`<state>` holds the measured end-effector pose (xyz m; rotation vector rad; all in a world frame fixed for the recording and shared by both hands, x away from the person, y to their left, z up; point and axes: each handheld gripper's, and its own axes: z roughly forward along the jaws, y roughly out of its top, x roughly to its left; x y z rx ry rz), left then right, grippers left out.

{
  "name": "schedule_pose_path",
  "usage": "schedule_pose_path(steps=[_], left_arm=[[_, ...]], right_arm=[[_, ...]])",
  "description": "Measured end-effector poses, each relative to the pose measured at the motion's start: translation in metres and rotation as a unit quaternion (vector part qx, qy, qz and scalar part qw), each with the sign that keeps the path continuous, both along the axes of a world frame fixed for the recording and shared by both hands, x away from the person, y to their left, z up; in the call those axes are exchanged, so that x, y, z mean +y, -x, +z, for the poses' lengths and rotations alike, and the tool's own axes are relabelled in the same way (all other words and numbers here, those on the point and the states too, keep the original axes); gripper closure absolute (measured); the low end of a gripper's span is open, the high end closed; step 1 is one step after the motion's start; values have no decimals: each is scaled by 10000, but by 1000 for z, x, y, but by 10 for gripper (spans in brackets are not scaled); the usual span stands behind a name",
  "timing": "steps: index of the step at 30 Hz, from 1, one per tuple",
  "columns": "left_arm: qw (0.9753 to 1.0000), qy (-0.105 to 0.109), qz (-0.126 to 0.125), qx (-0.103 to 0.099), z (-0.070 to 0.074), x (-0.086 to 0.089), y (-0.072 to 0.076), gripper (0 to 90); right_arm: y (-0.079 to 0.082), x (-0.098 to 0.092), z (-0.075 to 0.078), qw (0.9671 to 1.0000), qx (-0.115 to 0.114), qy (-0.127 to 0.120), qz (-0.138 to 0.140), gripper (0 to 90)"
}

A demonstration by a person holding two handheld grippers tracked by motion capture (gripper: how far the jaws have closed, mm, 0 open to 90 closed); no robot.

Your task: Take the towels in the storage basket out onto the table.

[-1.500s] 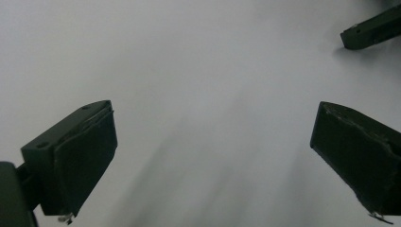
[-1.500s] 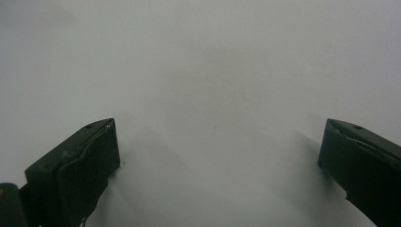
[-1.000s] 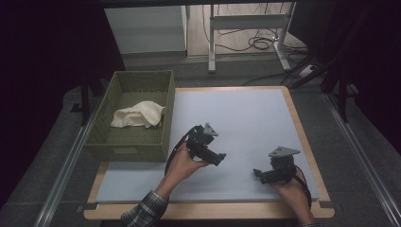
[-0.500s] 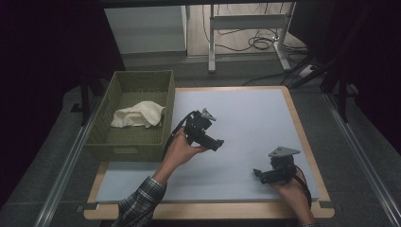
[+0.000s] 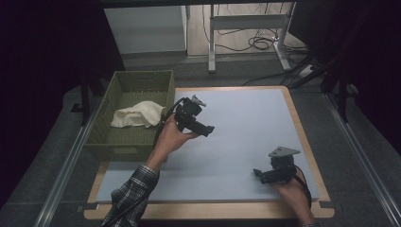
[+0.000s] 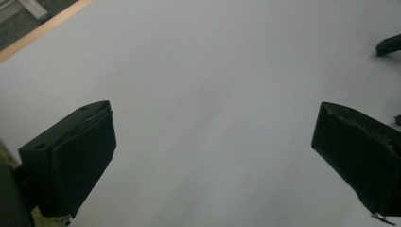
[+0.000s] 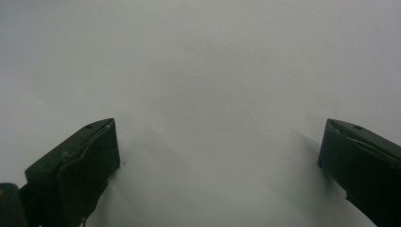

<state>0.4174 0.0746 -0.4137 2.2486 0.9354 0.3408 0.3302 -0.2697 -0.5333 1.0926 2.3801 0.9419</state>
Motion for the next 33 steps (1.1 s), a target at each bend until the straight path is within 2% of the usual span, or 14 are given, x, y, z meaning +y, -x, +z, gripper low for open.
schedule_pose_path(steps=[7, 12, 14, 15, 16, 23, 24, 25, 28, 29, 33], left_arm=[[9996, 67, 274, 41, 8, 25, -14, 10], [9990, 12, 439, 31, 13, 41, -22, 13], [9981, -8, 609, 30, 15, 54, -28, 13], [9981, -8, 609, 30, 15, 54, -28, 13], [9975, -29, 706, 31, 16, 63, -32, 14], [9943, -29, 1063, 26, 19, 98, -44, 15], [9943, -29, 1063, 26, 19, 98, -44, 15], [9929, -21, 1192, 28, 19, 108, -47, 15], [9916, -41, 1295, 50, 18, 118, -50, 15], [9901, -66, 1403, 59, 16, 129, -53, 15], [9868, -61, 1612, 120, 11, 149, -58, 16]], right_arm=[[0, 0, 0, 10000, 1, -3, -3, 0], [0, 0, 0, 10000, 3, -3, -3, 0], [0, 0, 0, 10000, 3, -3, -2, 0], [0, 0, 0, 10000, 3, -3, -2, 0], [0, 0, 0, 10000, 2, -3, -2, 0], [0, 0, 0, 10000, 2, 0, 0, 0], [0, 0, 0, 10000, 2, 0, 0, 0], [0, 0, 0, 10000, 1, 0, 0, 0], [0, 0, 0, 10000, 2, 1, 0, 0], [0, 0, 0, 10000, 2, 1, 0, 0], [0, 0, 0, 10000, 1, 1, 1, 0]])
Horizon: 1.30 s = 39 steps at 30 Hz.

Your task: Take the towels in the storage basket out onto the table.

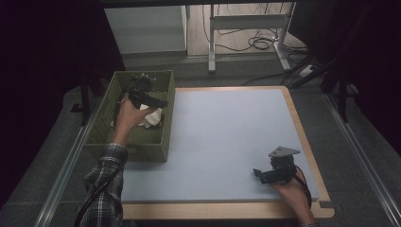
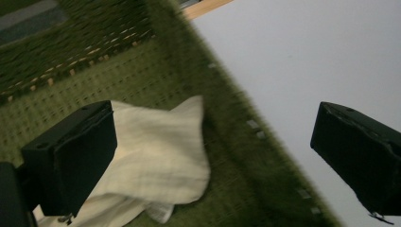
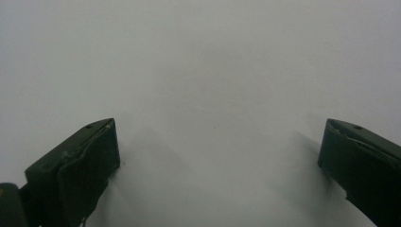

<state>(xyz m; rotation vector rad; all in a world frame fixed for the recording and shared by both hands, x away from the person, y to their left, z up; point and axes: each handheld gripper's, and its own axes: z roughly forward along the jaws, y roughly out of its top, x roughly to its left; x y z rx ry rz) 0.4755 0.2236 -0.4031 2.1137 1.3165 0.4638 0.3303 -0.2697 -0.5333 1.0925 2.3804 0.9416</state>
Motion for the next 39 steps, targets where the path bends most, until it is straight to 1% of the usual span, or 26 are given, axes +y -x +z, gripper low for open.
schedule_pose_path(steps=[1, 2, 3, 7, 11, 14, 17, 19, 20, 23, 24, 25, 26, 28, 31, 32, 33, 34, 35, 37, 38, 39], left_arm=[[10000, 0, 0, 0, 0, 0, 0, 16], [10000, -21, 48, 29, -2, 5, -2, 17], [9998, -50, 153, 110, -9, 14, -5, 16], [9989, -34, 343, 310, -23, 30, -12, 13], [9973, -39, 478, 558, -38, 42, -21, 12], [9956, -73, 563, 745, -50, 47, -28, 10], [9931, -155, 643, 970, -62, 49, -36, 8], [9910, -203, 702, 1126, -69, 50, -41, 8], [9901, -201, 732, 1180, -72, 50, -43, 9], [9865, -331, 779, 1399, -82, 51, -49, 9], [9865, -331, 779, 1399, -82, 51, -49, 9], [9849, -354, 809, 1491, -85, 50, -51, 9], [9826, -439, 845, 1596, -87, 51, -55, 9], [9813, -406, 874, 1667, -90, 53, -58, 18], [9767, -501, 889, 1890, -99, 54, -63, 36], [9753, -482, 876, 1969, -102, 55, -65, 50], [9753, -482, 876, 1969, -102, 55, -65, 61], [9729, -333, 912, 2097, -106, 56, -67, 80], [9718, -319, 908, 2151, -108, 57, -67, 108], [9717, -425, 917, 2135, -107, 59, -66, 182], [9715, -413, 973, 2121, -106, 60, -65, 249], [9715, -413, 973, 2121, -106, 60, -65, 326]], right_arm=[[0, 0, 0, 10000, 0, 0, 0, 0], [0, 0, 0, 10000, 1, 0, 0, 0], [0, 0, 0, 10000, 0, 0, 1, 0], [0, 0, 0, 10000, 2, -2, -2, 0], [0, 0, 0, 10000, -7, 2, 7, 0], [0, 0, 0, 10000, 0, -2, -1, 0], [0, 0, 0, 10000, -1, -3, 0, 0], [0, 0, 0, 10000, -1, -4, 0, 0], [0, 0, 0, 10000, -1, -4, -1, 0], [0, 0, 0, 10000, -2, -1, 5, 0], [0, 0, 0, 10000, -2, -1, 5, 0], [0, 0, 0, 10000, -2, -2, 4, 0], [0, 0, 0, 10000, -2, -6, 1, 0], [0, 0, 0, 10000, -1, -6, 0, 0], [0, 0, 0, 10000, -3, -6, -1, 0], [0, 0, 0, 10000, -4, -3, 4, 0], [0, 0, 0, 10000, -4, -3, 4, 0], [0, 0, 0, 10000, -4, -3, 4, 0], [0, 0, 0, 10000, -5, -4, 3, 0], [0, 0, 0, 10000, -3, -3, 5, 0], [0, 0, 0, 10000, -4, -4, 4, 0], [0, 0, 0, 10000, -5, -4, 4, 0]])
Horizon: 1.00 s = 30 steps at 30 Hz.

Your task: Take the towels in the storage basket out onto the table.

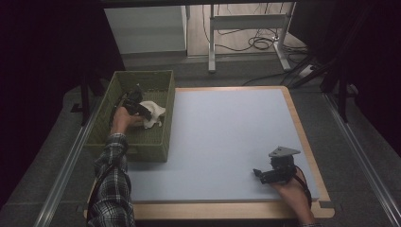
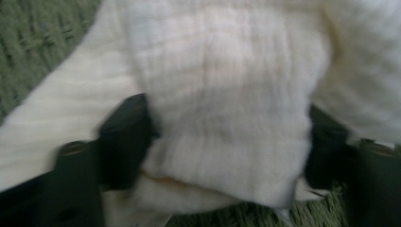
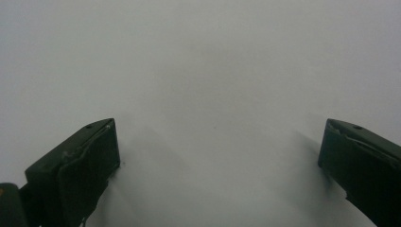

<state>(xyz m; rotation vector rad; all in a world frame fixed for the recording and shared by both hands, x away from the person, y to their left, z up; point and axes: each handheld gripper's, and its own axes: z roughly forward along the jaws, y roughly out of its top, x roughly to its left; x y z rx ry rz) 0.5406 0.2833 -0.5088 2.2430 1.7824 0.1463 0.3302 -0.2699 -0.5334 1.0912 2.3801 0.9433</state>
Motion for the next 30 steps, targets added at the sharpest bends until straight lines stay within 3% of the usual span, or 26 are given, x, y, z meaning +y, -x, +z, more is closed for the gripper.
schedule_pose_path(steps=[3, 7, 11, 14, 21, 30], left_arm=[[10000, -47, 46, -23, 4, 4, 4, 579], [9999, -136, -98, 9, 6, 0, 6, 722], [9998, -141, -103, -13, 11, 1, 6, 744], [9998, -49, -107, -147, 19, 3, 9, 746], [9986, 204, -156, -456, 44, 9, 24, 743], [9961, 270, -214, -812, 77, 18, 42, 738]], right_arm=[[0, 0, 0, 10000, 0, 1, 0, 0], [0, 0, 0, 10000, -2, 3, 2, 0], [0, 0, 0, 10000, 0, 1, -1, 0], [0, 0, 0, 10000, -1, 1, 0, 0], [0, 0, 0, 10000, -2, 2, 0, 0], [0, 0, 0, 10000, -1, 6, 2, 0]])
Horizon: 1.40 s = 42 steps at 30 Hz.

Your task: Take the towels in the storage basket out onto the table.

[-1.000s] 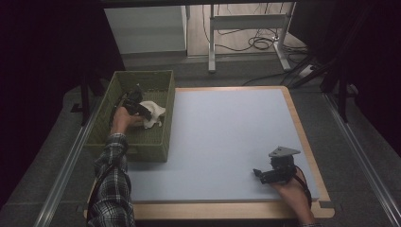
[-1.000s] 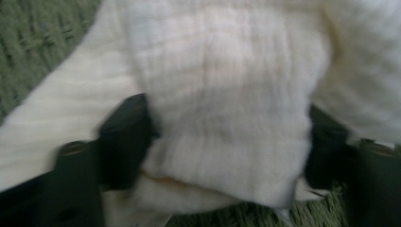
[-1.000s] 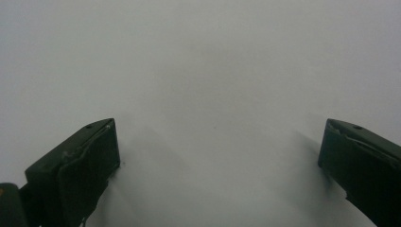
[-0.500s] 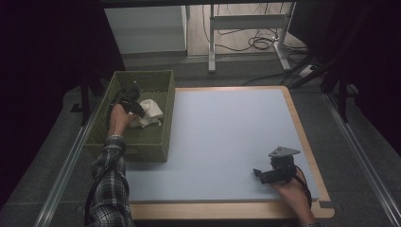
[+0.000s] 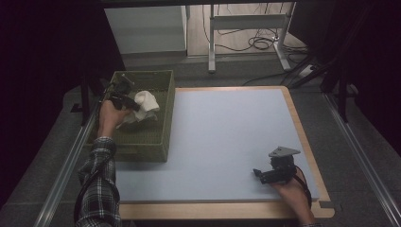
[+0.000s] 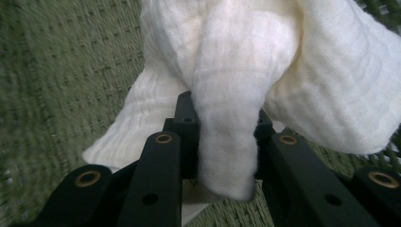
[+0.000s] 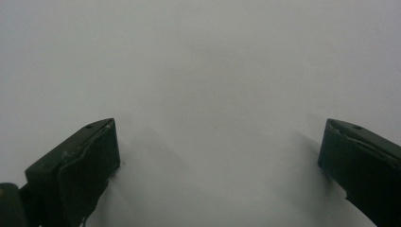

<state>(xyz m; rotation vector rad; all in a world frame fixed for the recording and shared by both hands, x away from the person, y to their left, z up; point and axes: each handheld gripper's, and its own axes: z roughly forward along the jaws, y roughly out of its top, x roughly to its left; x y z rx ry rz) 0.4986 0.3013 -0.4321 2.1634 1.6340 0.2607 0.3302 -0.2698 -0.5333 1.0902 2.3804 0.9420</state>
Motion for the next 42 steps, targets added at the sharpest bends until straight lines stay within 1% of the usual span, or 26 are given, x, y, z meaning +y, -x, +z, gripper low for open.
schedule_pose_path(steps=[1, 2, 7, 11, 13, 14, 16, 17, 18, 20, 22, 25, 26, 27, 30, 32, 35, 36, 37, 41, 42], left_arm=[[10000, 32, -14, -60, 6, 1, 4, 738], [9999, 48, -27, -94, 10, 2, 7, 738], [9996, 75, -38, -284, 26, 5, 18, 736], [9991, 51, -73, -419, 38, 4, 25, 734], [9987, 72, -93, -486, 43, 2, 29, 733], [9987, 72, -93, -486, 43, 2, 29, 733], [9982, 60, -170, -571, 52, -1, 34, 732], [9982, 60, -170, -571, 52, -1, 34, 732], [9977, 77, -226, -629, 57, -4, 37, 731], [9972, 55, -256, -701, 63, -6, 40, 730], [9969, 84, -264, -736, 66, -7, 42, 729], [9955, 159, -377, -859, 78, -13, 49, 729], [9955, 159, -377, -859, 78, -13, 49, 728], [9946, 201, -434, -916, 83, -16, 53, 727], [9934, 267, -523, -987, 89, -21, 57, 725], [9932, 268, -540, -997, 91, -24, 58, 725], [9915, 296, -686, -1066, 97, -35, 61, 724], [9915, 296, -686, -1066, 97, -35, 61, 723], [9904, 304, -767, -1108, 99, -42, 63, 723], [9884, 305, -921, -1167, 105, -57, 64, 721], [9884, 305, -921, -1167, 105, -57, 64, 720]], right_arm=[[0, 0, 0, 10000, 1, 0, 0, 0], [0, 0, 0, 10000, 0, 0, 0, 0], [0, 0, 0, 10000, 0, 1, -2, 0], [0, 0, 0, 10000, 1, 2, -2, 0], [0, 0, 0, 10000, 0, 3, -1, 0], [0, 0, 0, 10000, -1, 3, 0, 0], [0, 0, 0, 10000, -7, 7, 6, 0], [0, 0, 0, 10000, 0, 2, -2, 0], [0, 0, 0, 10000, -7, 7, 5, 0], [0, 0, 0, 10000, -3, 5, 0, 0], [0, 0, 0, 10000, -8, 9, 6, 0], [0, 0, 0, 10000, -8, 7, 6, 0], [0, 0, 0, 10000, -8, 7, 6, 0], [0, 0, 0, 10000, -3, 3, -2, 0], [0, 0, 0, 10000, -9, 7, 4, 0], [0, 0, 0, 10000, -9, 6, 4, 0], [0, 0, 0, 10000, -10, 6, 4, 0], [0, 0, 0, 10000, -10, 6, 4, 0], [0, 0, 0, 10000, -8, 7, 4, 0], [0, 0, 0, 10000, -11, 7, 6, 0], [0, 0, 0, 10000, -9, 6, 6, 0]])
